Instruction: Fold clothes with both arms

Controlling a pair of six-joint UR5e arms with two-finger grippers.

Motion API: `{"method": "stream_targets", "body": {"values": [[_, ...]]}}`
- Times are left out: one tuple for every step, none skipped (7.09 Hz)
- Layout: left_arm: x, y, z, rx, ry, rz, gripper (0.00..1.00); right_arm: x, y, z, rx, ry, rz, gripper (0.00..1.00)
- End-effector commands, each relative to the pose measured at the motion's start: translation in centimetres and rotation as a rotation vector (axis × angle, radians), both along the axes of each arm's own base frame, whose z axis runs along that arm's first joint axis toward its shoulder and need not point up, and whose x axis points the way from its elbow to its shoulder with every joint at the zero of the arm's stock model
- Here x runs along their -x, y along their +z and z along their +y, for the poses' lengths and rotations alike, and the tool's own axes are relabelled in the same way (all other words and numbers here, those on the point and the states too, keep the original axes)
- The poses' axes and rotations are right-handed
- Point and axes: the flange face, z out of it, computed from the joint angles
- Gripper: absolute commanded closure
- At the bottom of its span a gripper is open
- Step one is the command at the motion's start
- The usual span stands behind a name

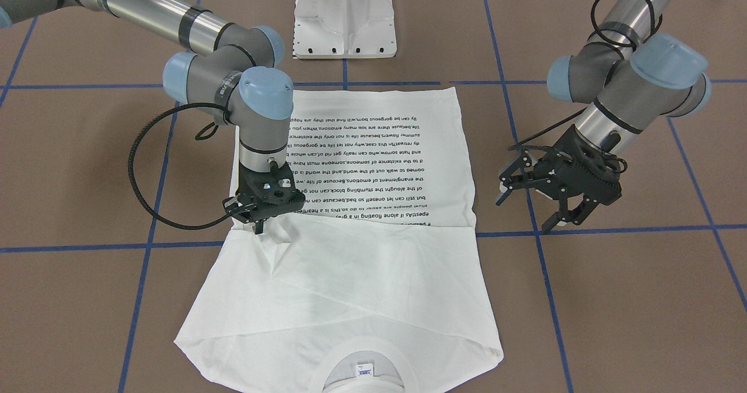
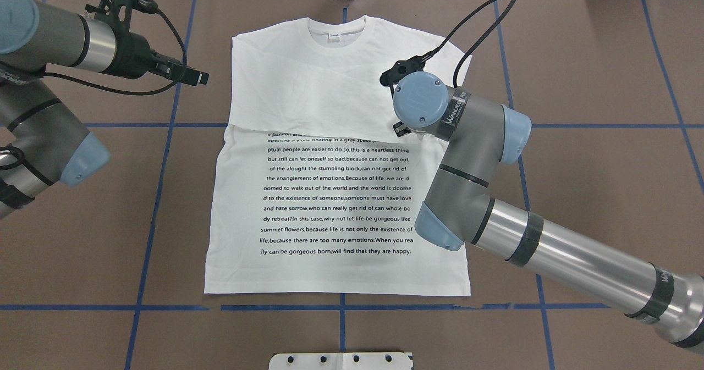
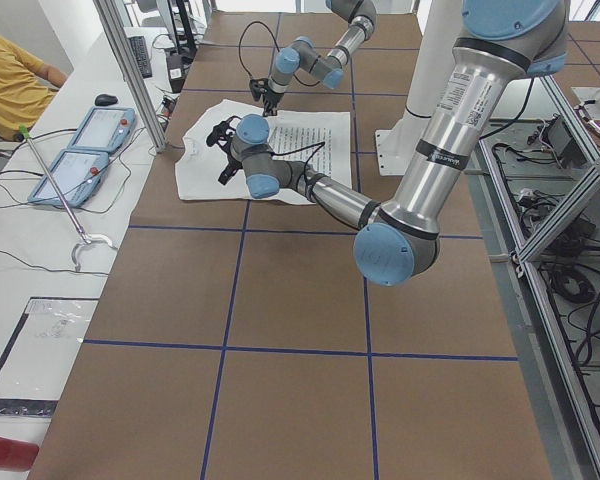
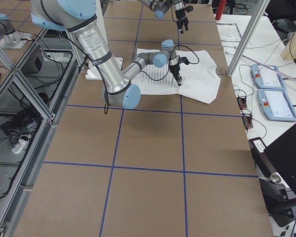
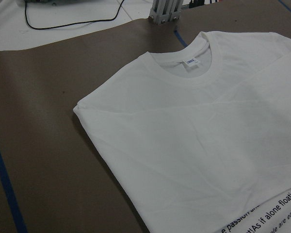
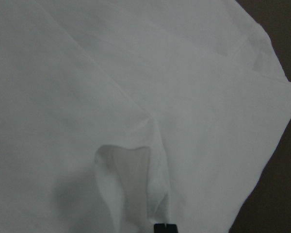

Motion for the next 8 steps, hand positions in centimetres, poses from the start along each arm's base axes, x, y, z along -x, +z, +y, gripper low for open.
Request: {"method": "stream_targets", "body": {"values": [[-0.1, 0.0, 0.0, 0.002, 0.0, 0.001, 0.0, -1.1, 0.8, -1.0, 0.001, 0.019, 0.005, 0.46], [-0.1, 0.0, 0.0, 0.003, 0.0, 0.002, 0.0, -1.8, 2.1, -1.4, 0.009, 0.027, 0.016, 0.31], [-0.1, 0.0, 0.0, 0.004, -0.001, 0.002, 0.0, -2.9, 1.5, -2.3, 0.01, 0.055, 0.002, 0.0], [-0.1, -0.7, 0.1, 0.028, -0.01, 0.022, 0.0, -4.5, 0.0, -3.0, 0.017, 0.064, -0.051, 0.0], [-0.6, -1.8, 1.0, 0.098, -0.028, 0.071, 0.0, -6.4, -0.4, -2.2, 0.074, 0.052, -0.196, 0.0], [-1.8, -2.1, 4.1, 0.17, -0.017, 0.115, 0.0, -9.6, 0.7, 1.0, 0.098, 0.105, -0.326, 0.0], [-2.6, -1.7, 8.2, 0.2, -0.042, 0.129, 0.0, -13.7, 1.6, 5.5, 0.116, 0.116, -0.394, 0.0], [-3.4, -0.8, 12.5, 0.244, -0.042, 0.138, 0.0, -16.8, 2.2, 9.9, 0.202, 0.163, -0.462, 0.0]]}}
